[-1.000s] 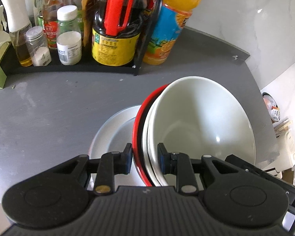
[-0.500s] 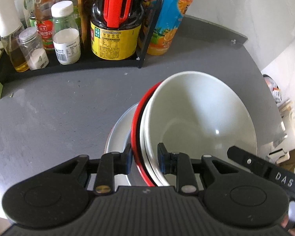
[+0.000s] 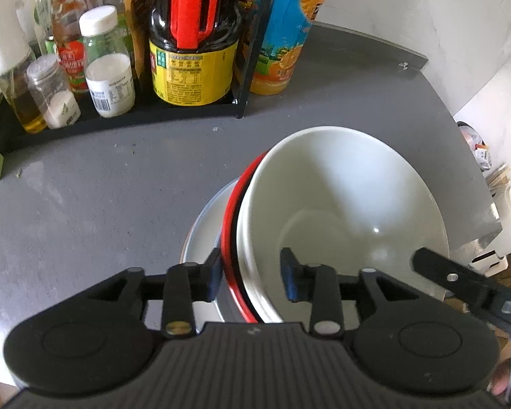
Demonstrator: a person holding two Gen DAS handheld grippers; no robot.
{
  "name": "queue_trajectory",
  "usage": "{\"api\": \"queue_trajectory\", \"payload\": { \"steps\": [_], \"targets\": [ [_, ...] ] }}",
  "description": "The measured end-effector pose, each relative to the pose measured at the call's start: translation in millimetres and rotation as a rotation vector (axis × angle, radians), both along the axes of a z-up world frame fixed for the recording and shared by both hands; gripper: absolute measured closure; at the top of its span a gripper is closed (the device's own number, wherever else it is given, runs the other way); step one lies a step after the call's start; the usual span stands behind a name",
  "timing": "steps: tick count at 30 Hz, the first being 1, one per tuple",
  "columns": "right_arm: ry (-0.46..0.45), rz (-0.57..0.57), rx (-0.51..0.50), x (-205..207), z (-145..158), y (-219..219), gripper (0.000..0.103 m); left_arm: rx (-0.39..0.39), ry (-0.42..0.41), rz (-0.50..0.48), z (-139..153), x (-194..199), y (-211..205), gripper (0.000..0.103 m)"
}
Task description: Organize plates and bowls
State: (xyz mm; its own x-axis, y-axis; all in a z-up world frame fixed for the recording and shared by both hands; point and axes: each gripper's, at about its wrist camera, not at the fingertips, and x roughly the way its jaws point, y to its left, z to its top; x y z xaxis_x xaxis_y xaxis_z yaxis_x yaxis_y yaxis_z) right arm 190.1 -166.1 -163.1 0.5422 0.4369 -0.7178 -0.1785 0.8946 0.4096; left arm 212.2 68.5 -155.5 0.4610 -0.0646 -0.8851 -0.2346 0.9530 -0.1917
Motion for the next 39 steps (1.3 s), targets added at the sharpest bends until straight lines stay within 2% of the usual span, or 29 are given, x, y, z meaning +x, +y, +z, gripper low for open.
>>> {"api": "queue_trajectory", "payload": {
  "steps": [2, 4, 7, 8, 12, 16, 24, 29, 39],
  "targets": [
    [-0.024, -0.006, 0.002, -6, 7, -8, 0.051, 0.049, -0.029, 0.001, 7, -3, -4, 0.048],
    [-0.047, -0.021, 0.003, -12, 14, -18, 0.04, 0.096, -0.049, 0.012, 13, -6, -9, 0.036],
    [-0.088, -0.05, 0.007, -25, 25, -39, 0.028, 0.146, -0.081, 0.027, 24, -14, -18, 0.029],
    [-0.1, -0.055, 0.004, -30, 28, -47, 0.027, 0.157, -0.089, 0.034, 28, -18, -21, 0.027],
    [-0.143, -0.07, -0.001, -52, 40, -76, 0.023, 0.178, -0.108, 0.064, 46, -40, -37, 0.026],
    [-0.179, -0.086, -0.01, -77, 52, -103, 0.01, 0.184, -0.143, 0.079, 67, -72, -60, 0.02],
    [-0.245, -0.104, -0.021, -126, 76, -146, 0.003, 0.218, -0.206, 0.087, 109, -136, -99, 0.01],
    [-0.277, -0.081, -0.01, -147, 90, -154, 0.0, 0.236, -0.243, 0.096, 129, -170, -109, 0.005],
    [-0.331, -0.041, -0.071, -185, 112, -144, 0.0, 0.246, -0.305, 0.099, 157, -214, -113, 0.001]
  ]
}}
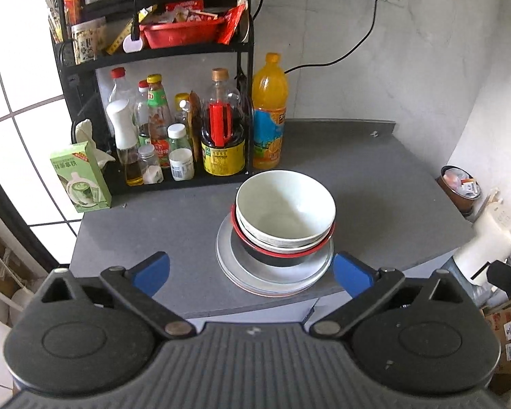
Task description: Organize plates and bowls
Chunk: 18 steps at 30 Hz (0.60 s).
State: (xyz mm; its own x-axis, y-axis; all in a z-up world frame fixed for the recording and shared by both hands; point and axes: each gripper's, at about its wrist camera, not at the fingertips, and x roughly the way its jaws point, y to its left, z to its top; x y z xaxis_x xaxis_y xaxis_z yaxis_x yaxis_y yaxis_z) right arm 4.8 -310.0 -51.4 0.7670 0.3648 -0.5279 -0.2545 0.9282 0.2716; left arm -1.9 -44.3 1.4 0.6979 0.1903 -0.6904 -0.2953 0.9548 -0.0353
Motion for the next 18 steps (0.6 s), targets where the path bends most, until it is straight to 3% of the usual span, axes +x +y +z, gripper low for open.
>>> {"api": "queue_trajectory", "payload": {
  "steps": [18],
  "targets": [
    [0.007, -0.037, -0.062, -44, 11, 44, 0.0, 0.02, -0.016, -0.151, -5, -49, 20, 0.001]
  ]
}}
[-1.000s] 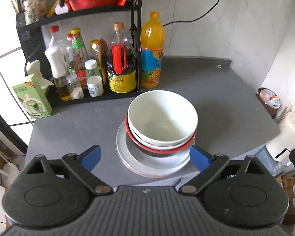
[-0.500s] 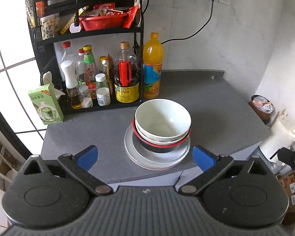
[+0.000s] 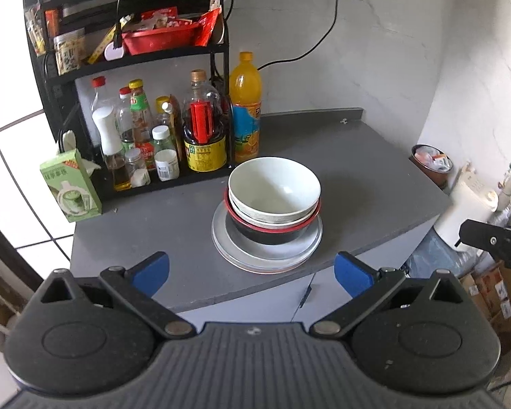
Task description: Organize plates and bowls
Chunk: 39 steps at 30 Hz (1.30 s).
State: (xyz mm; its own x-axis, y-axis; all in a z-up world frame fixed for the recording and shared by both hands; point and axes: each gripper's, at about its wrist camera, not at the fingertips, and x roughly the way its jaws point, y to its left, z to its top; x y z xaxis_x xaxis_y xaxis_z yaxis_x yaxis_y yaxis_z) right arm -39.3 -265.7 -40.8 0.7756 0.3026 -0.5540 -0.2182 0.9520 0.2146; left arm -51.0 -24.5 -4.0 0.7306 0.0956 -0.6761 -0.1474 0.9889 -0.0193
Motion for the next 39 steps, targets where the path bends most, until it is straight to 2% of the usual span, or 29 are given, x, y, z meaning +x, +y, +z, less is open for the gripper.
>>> {"api": "queue_trajectory", "payload": {
  "steps": [6, 14, 27, 31, 39],
  "targets": [
    [0.038, -0.002, -0.021, -10, -8, 9, 0.0, 0.019, -0.003, -0.02, -1, -11, 17, 0.001],
    [0.034, 0.002, -0.039, -24, -10, 21, 0.0, 0.008, 0.007, -0.026, -2, -22, 30, 0.001],
    [0.037, -0.008, -0.022, -41, -3, 27, 0.0, -0.021, 0.014, -0.011, -6, -45, 27, 0.001],
    [0.045, 0.002, -0.018, -45, -3, 29, 0.0, 0.009, 0.003, -0.005, -4, -47, 24, 0.001],
    [0.037, 0.017, -0.035, -47, -1, 34, 0.0, 0.014, -0.005, -0.004, 0, -45, 23, 0.001]
  ]
}}
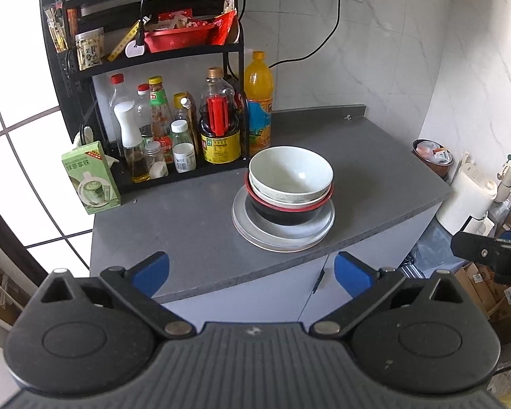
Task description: Organize plates and bowls
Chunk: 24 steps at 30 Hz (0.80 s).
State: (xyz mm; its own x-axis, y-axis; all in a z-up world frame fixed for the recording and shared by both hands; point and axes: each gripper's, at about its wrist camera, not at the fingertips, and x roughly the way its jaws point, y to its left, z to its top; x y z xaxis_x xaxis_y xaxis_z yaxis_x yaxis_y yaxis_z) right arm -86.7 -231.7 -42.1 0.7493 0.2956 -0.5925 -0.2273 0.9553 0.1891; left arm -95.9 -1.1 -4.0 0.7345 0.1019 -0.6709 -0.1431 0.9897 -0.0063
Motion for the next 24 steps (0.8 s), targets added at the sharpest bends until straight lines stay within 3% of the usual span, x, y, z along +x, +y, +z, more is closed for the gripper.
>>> {"api": "queue_trajectory", "payload": {
  "steps": [24],
  "targets": [
    [-0.016, 0.015, -0.02, 1.1, -1.8, 6.9, 0.0, 0.002, 0.004, 0.005, -3.7, 2.1, -5.3, 0.001]
  ]
}}
